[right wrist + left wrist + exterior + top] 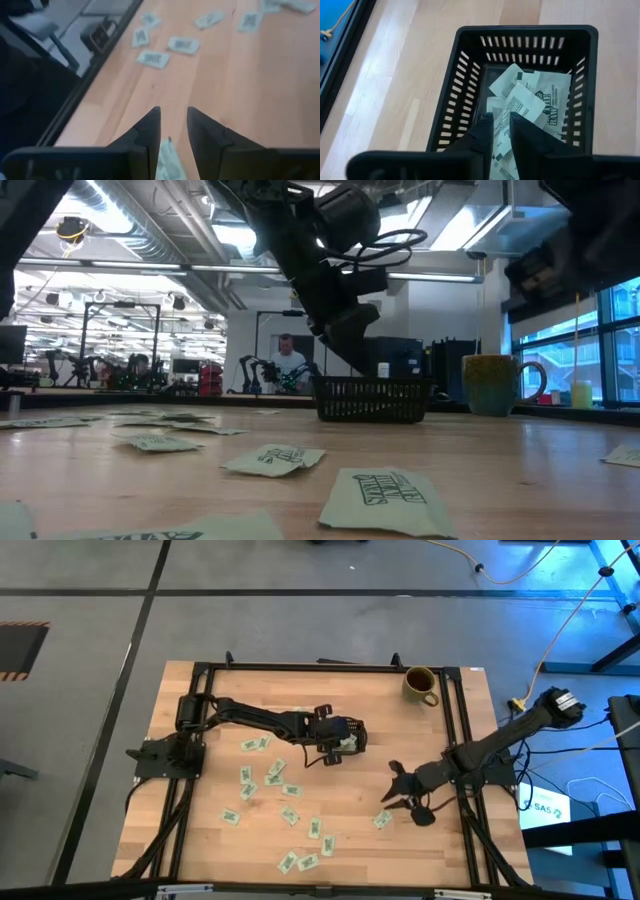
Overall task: Pick and place Stevia / Truvia into bins
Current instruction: Put the stevia packet into the black basket
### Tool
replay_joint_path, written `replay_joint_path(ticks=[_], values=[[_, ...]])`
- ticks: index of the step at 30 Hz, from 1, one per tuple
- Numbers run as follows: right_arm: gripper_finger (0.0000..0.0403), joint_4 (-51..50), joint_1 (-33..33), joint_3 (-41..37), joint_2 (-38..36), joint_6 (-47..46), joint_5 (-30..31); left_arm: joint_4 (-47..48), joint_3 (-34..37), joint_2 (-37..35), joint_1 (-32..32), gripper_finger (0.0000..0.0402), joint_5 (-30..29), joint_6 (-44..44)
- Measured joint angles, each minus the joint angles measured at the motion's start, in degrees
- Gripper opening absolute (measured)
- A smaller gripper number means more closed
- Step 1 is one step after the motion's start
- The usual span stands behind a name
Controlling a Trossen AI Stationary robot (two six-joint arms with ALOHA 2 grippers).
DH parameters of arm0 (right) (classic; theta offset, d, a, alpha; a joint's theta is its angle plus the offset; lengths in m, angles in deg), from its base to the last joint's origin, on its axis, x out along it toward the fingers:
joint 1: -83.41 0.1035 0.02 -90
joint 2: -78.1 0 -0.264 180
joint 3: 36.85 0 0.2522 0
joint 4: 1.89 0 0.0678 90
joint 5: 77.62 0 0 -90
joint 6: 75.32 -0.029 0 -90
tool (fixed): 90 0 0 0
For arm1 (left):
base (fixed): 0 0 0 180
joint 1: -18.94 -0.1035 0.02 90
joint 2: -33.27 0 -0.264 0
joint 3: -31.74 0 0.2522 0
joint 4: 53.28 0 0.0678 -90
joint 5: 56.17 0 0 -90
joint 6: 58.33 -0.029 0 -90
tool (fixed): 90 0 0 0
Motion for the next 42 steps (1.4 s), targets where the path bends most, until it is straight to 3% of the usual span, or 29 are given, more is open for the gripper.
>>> replay_joint_path(ticks=[12, 20, 29, 39, 42], values=[[0.0099, -7.92, 9.7, 9.35, 17.19, -1.73, 10.79, 0.4, 0.0, -0.02, 0.0, 0.0064, -0.02, -0.02], [0.0099, -16.06, 10.2, 14.8, 28.19, -6.37, 12.05, 0.47, 0.0, -0.04, 0.0, 0.0067, -0.02, -0.02], [0.0093, -17.87, 10.2, 16.09, 32.78, -7.62, 12.33, 0.79, 0.0, -0.04, 0.02, 0.0064, -0.02, -0.02], [0.0012, -18.15, 10.09, 16.0, 33.52, -7.42, 12.36, 3.58, 0.0, -2.18, 0.78, 0.0064, -0.09, -0.04], [0.0007, -18.35, 10.09, 16.2, 33.28, -7.4, 12.78, 5.4, 0.0, -3.85, 1.55, 0.0059, -0.05, -0.36]])
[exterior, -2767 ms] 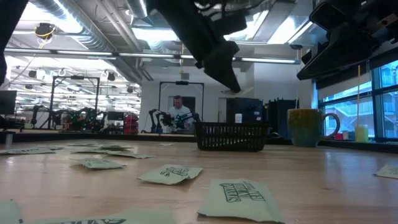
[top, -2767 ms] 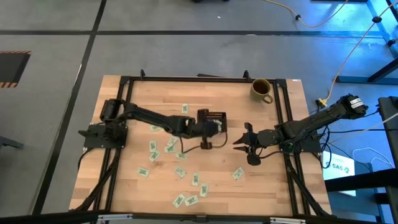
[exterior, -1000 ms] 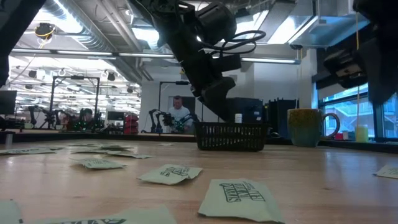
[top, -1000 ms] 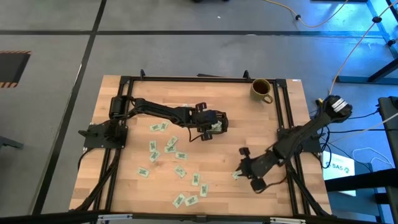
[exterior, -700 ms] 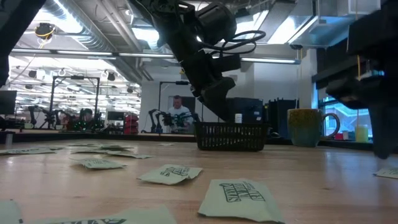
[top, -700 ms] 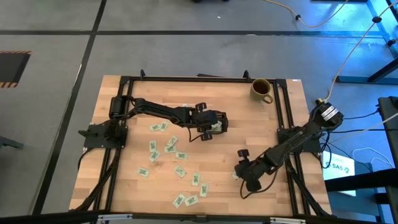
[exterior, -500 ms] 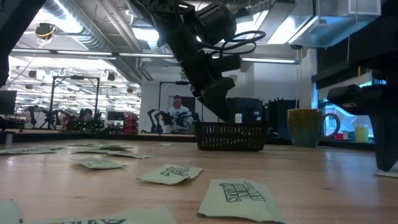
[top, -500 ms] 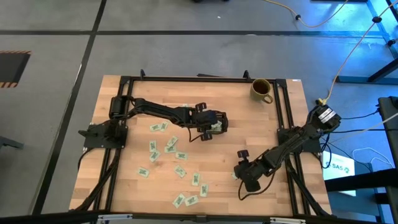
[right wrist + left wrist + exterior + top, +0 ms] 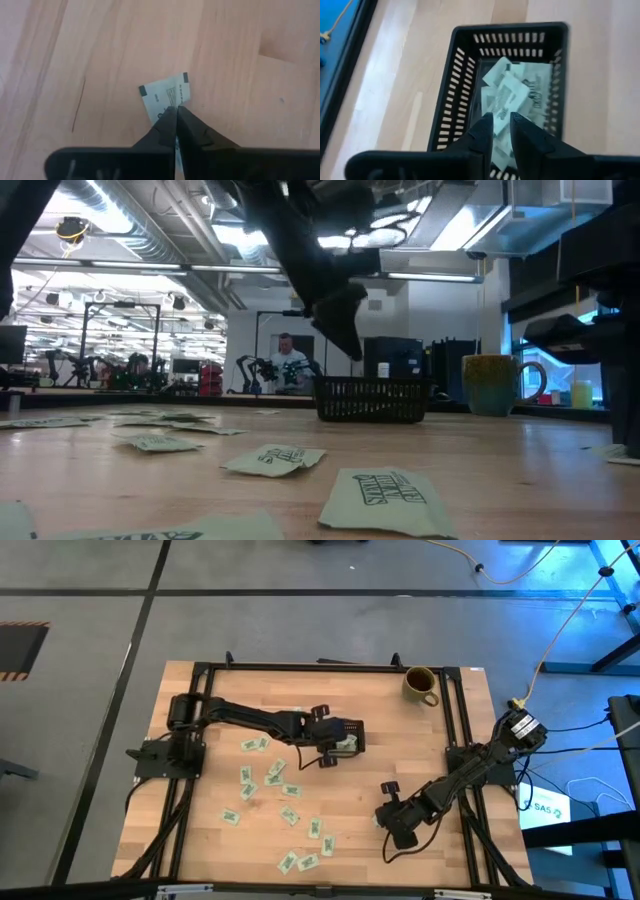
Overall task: Pick and place Stevia / Truvia into bins
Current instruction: Put the stevia packet into the black basket
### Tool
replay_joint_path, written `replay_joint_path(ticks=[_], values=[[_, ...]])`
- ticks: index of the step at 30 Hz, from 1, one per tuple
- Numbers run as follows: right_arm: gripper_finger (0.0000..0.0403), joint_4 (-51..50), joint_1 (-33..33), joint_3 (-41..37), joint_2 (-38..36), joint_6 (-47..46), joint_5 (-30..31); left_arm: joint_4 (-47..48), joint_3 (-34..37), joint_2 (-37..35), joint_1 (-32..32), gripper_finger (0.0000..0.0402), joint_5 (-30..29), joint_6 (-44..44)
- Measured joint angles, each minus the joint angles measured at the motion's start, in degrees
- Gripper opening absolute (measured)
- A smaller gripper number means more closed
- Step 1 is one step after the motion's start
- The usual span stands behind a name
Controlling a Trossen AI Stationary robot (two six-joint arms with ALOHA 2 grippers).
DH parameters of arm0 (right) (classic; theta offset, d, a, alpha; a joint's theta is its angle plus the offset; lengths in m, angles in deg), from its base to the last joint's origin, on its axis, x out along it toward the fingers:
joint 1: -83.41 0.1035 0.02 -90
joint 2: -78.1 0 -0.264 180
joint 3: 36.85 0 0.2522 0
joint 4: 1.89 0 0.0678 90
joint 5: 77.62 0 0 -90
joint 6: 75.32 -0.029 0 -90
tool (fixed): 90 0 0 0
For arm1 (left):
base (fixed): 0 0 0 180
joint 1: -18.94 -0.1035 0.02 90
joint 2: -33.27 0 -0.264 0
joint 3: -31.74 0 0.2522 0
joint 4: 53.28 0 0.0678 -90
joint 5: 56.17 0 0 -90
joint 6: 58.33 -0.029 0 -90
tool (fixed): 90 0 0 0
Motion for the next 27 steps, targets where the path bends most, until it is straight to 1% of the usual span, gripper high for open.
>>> replay_joint_path(ticks=[3, 6, 10, 12, 16, 18, 20, 24, 27], values=[[0.0012, -0.61, -0.49, 0.94, -0.48, 0.23, 0.1, 2.37, -0.02, -2.27, 1.09, 0.0056, 0.0, -1.14], [0.0009, -1.95, -1.68, 1.85, -1.49, 0.69, 0.2, 6.88, -0.02, -4.64, 2.56, 0.0053, 0.01, -1.14], [0.0003, -2.35, -4.29, 2.37, -4.04, 2.1, 1.54, 12.79, -0.04, -7.72, 4.74, 0.0052, -0.02, 1.21], [0.0004, -2.23, -6.25, 2.33, -5.36, 3.83, 3.33, 15.32, -0.04, -8.65, 5.95, 0.0052, 0.02, 2.83], [0.0005, -0.59, -11.51, 2.4, -8.11, 8.89, 7.61, 21.26, -0.04, -9.82, 8.59, 0.0051, 0.05, 5.68], [0.0004, 2.08, -14.74, 2.4, -8.99, 12.19, 9.31, 23.06, -0.04, -9.81, 10.01, 0.0051, 0.38, 6.95], [0.0003, 5.97, -18.37, 2.42, -9.29, 15.74, 9.6, 25.71, -0.04, -9.78, 11.34, 0.0052, 0.49, 7.99], [0.0004, 12.75, -25.21, 2.43, -9.24, 21.76, 9.66, 26.12, -0.04, -9.21, 13.65, 0.0048, 0.49, 10.25], [0.0005, 14.47, -29.62, 2.44, -9.25, 24.08, 9.57, 26.5, 0.02, -9.02, 15.32, 0.0047, 0.56, 11.05]])
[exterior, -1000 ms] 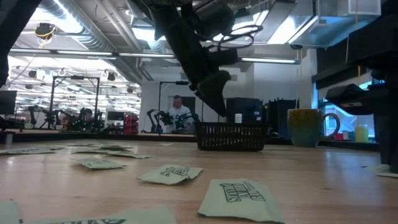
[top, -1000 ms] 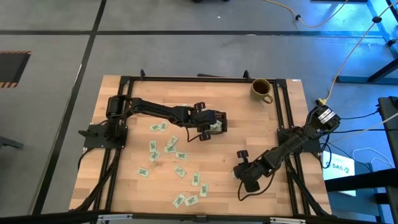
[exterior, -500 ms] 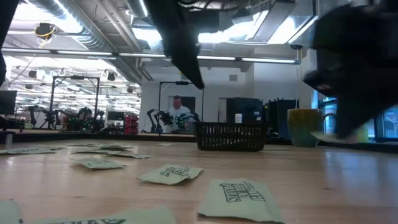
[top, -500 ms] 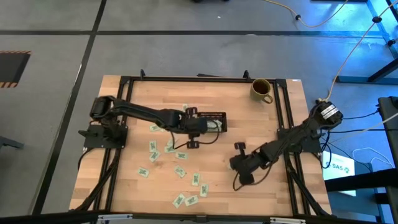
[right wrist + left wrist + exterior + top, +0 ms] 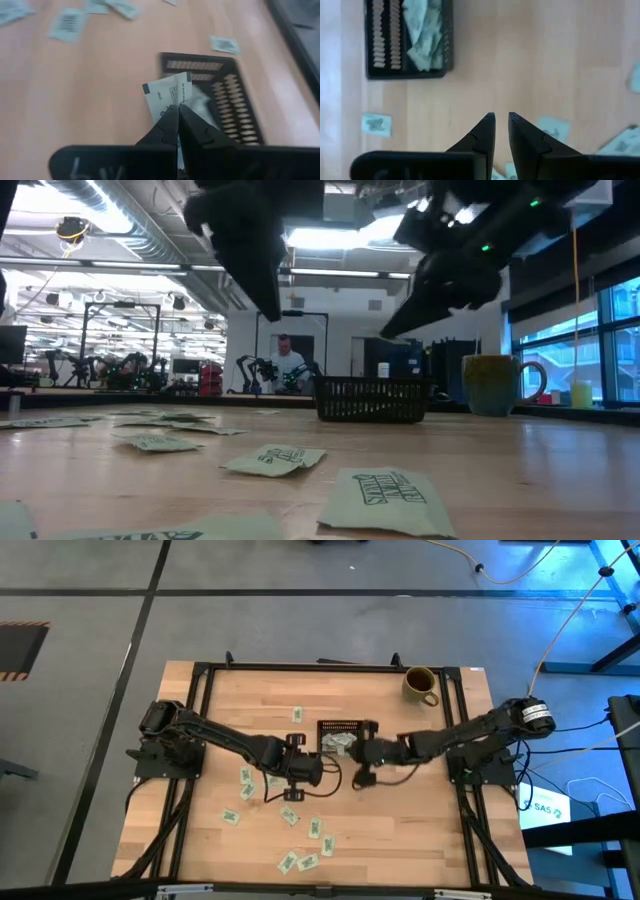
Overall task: Pick and place Stevia / Truvia into bins
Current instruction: Put the stevia packet into the black basket
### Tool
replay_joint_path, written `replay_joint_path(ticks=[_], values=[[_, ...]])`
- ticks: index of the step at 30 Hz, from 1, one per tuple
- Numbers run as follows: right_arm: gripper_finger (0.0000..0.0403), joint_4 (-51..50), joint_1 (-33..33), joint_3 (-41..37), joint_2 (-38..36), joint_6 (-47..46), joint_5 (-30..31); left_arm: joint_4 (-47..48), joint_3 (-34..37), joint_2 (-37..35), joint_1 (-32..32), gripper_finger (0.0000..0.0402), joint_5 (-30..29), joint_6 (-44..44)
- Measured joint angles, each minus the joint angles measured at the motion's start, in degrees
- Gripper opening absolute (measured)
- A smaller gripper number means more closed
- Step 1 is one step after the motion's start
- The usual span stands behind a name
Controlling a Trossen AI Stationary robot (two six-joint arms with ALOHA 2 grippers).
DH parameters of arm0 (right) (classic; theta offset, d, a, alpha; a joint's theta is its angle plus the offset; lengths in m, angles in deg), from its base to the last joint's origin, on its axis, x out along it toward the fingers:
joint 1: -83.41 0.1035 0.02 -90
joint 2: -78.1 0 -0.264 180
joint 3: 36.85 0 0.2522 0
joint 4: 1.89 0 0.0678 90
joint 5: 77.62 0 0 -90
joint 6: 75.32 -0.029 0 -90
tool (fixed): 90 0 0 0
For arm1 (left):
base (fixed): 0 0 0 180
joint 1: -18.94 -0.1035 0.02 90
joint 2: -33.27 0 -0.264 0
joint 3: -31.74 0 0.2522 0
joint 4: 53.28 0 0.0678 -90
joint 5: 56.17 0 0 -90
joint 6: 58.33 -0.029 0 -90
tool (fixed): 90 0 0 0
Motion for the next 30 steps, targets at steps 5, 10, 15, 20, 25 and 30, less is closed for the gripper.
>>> replay_joint_path(ticks=[5, 10, 15, 20, 25, 30], values=[[0.0005, -0.91, -6.02, 0.0, 0.94, -0.46, -2.63, -2.98, 4.21, 0.32, 2.09, 0.0047, 1.74, -0.02], [0.0006, -0.46, -8.83, 0.0, 3.82, -1.6, -6.87, -6.87, 9.28, 0.34, 3.07, 0.0047, 3.02, 0.02], [0.0006, -0.19, -10.0, 0.0, 7.15, -2.94, -6.87, -11.47, 12.64, 0.34, 3.15, 0.0048, 5.44, 0.0], [0.0006, -0.22, -10.24, 0.0, 8.82, -2.76, -6.79, -13.79, 14.01, 0.34, 3.15, 0.0045, 5.79, 1.26], [0.0006, 0.16, -10.24, 0.02, 8.69, -2.95, -6.71, -15.34, 15.72, 0.32, 3.15, 0.0044, 5.93, 2.83], [0.0035, 0.41, -10.24, 0.02, 8.66, -3.0, -6.68, -15.47, 16.49, 0.32, 3.15, 0.0056, 5.94, 2.99]])
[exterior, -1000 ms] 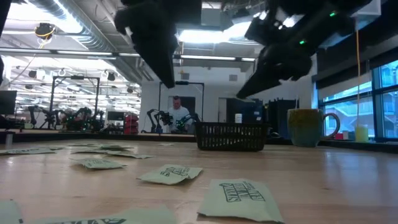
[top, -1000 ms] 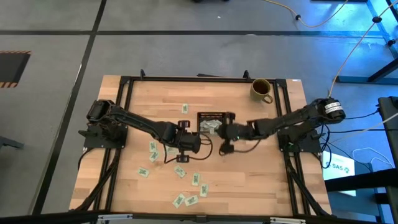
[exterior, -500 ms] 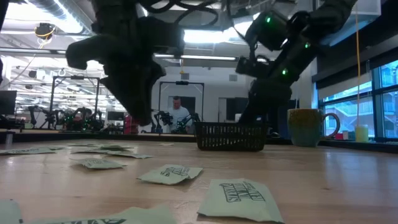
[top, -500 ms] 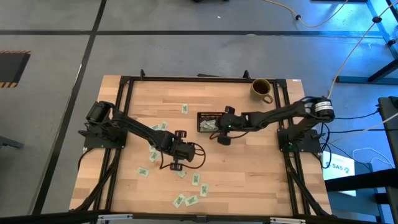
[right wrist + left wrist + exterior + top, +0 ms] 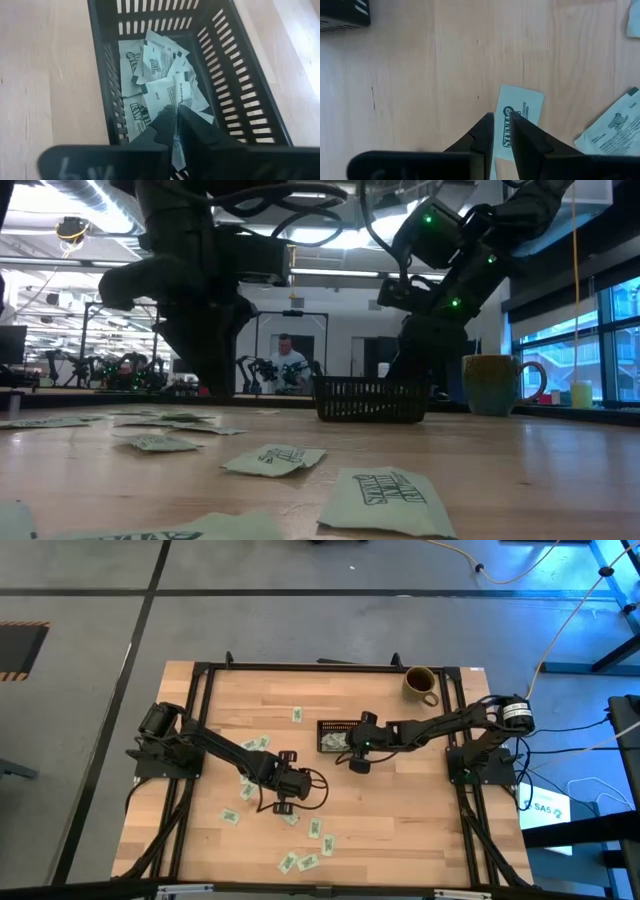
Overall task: Pick and place Stevia / Truvia into bins
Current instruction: Put the stevia packet into the black basket
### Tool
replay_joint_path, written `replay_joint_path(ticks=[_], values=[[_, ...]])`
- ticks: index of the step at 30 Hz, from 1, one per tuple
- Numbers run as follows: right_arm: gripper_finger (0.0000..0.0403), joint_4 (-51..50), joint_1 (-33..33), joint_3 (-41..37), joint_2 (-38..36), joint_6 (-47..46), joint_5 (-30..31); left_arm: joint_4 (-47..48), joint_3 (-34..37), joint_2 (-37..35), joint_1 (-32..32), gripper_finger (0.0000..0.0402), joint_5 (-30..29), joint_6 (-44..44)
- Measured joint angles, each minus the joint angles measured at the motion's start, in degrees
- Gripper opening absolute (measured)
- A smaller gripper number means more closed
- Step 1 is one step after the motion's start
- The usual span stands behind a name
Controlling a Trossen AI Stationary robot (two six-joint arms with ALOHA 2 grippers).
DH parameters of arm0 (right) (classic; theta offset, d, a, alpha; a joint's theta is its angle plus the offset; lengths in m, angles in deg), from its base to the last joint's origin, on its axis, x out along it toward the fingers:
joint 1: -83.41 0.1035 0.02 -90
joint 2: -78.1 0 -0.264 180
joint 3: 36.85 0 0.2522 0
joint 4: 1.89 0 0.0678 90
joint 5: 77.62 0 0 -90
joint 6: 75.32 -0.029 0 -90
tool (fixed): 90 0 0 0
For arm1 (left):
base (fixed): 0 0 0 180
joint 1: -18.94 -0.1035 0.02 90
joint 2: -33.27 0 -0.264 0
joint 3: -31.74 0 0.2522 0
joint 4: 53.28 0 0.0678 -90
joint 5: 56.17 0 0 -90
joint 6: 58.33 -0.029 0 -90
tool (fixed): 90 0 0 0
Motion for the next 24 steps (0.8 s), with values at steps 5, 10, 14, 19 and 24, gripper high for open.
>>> replay_joint_path(ticks=[5, 10, 14, 19, 24], values=[[0.0097, 0.04, 0.0, 0.0, -0.03, -1.41, 0.0, -0.03, 0.01, 0.0, 0.0, 0.0074, -0.01, 0.0], [0.0132, 0.07, 0.22, 0.0, -1.85, -2.94, 0.01, -0.36, 0.01, 1.21, 0.0, 0.0081, 0.35, -0.01], [0.0135, 0.2, 1.46, 0.0, -5.11, -3.05, 0.07, -1.03, 0.01, 3.64, -0.04, 0.0082, 2.64, -0.03], [0.0132, -0.42, 5.29, 0.0, -8.45, -3.07, 0.06, -1.14, -0.34, 5.74, -0.13, 0.0079, 2.78, 0.0], [0.0131, -3.07, 10.64, 0.02, -10.22, -4.61, 0.02, -0.92, -0.26, 6.25, -0.13, 0.0058, 3.5, 1.3]])
